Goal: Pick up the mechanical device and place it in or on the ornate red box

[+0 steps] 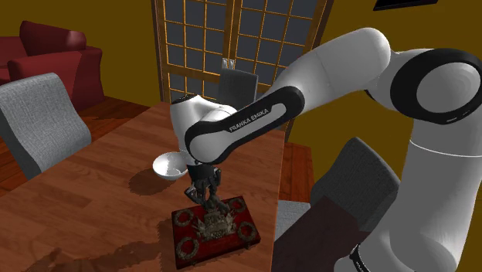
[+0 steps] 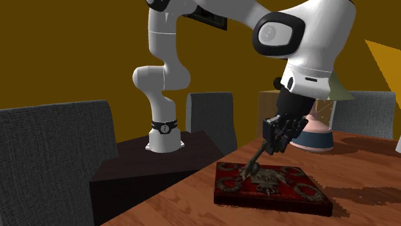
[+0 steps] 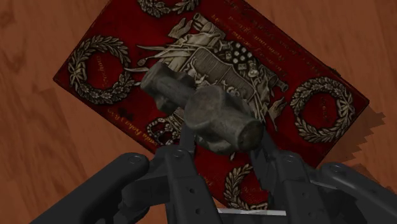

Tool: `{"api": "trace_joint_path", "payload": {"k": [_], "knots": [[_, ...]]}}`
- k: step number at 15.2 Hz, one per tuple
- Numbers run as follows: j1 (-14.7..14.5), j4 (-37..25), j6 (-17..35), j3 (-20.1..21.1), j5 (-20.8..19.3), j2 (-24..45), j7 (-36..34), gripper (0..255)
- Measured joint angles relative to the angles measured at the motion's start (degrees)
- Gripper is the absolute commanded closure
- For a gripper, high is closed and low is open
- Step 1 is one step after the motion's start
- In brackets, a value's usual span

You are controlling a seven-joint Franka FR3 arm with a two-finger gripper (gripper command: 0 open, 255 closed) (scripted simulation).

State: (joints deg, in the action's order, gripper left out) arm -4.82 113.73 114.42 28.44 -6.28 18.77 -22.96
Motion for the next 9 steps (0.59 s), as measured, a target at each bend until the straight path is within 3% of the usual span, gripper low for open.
{"api": "trace_joint_path", "payload": {"k": [9], "knots": [[-1.2,-1.4,4.3,-1.2,-2.8,5.5,-1.4,255]]}}
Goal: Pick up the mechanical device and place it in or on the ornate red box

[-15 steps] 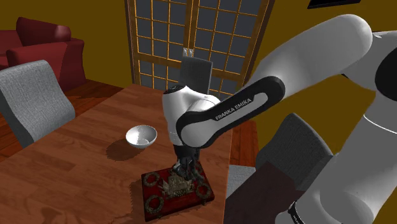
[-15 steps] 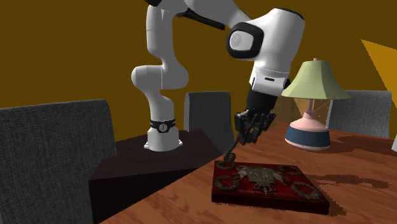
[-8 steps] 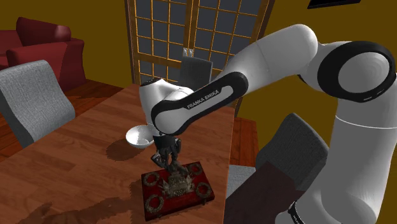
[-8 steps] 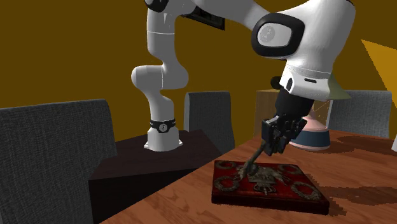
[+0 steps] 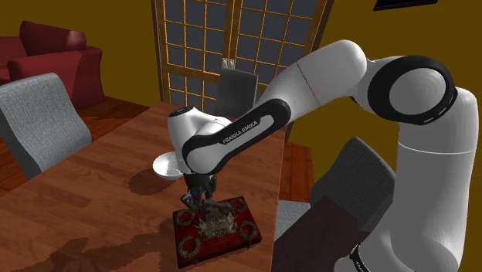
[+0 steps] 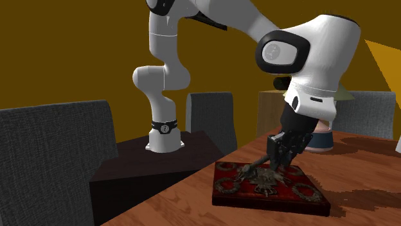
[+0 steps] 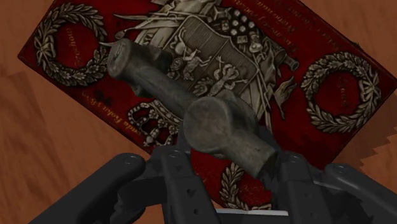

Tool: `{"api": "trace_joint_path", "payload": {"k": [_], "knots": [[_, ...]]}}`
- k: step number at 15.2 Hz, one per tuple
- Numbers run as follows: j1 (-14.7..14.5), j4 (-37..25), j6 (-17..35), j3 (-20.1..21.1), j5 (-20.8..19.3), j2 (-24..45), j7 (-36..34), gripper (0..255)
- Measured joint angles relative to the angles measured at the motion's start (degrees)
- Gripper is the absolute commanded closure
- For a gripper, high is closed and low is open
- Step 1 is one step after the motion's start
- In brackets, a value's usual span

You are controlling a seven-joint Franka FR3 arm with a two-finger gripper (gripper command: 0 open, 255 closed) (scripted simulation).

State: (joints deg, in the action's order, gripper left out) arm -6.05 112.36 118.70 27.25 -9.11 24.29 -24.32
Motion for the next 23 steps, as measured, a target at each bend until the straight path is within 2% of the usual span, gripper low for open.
{"api": "trace_joint_path", "payload": {"k": [5,11,12,18,23], "knots": [[-0.6,0.2,2.8,-1.0,-1.6,3.2,-0.8,255],[-0.6,0.6,3.3,-1.2,-1.8,3.6,-0.9,255],[-0.6,0.6,3.3,-1.2,-1.8,3.6,-0.9,0],[-0.6,0.7,3.3,-1.2,-1.8,3.7,-0.9,0],[-0.3,-3.1,-2.5,-0.3,-0.3,1.3,0.0,0]]}}
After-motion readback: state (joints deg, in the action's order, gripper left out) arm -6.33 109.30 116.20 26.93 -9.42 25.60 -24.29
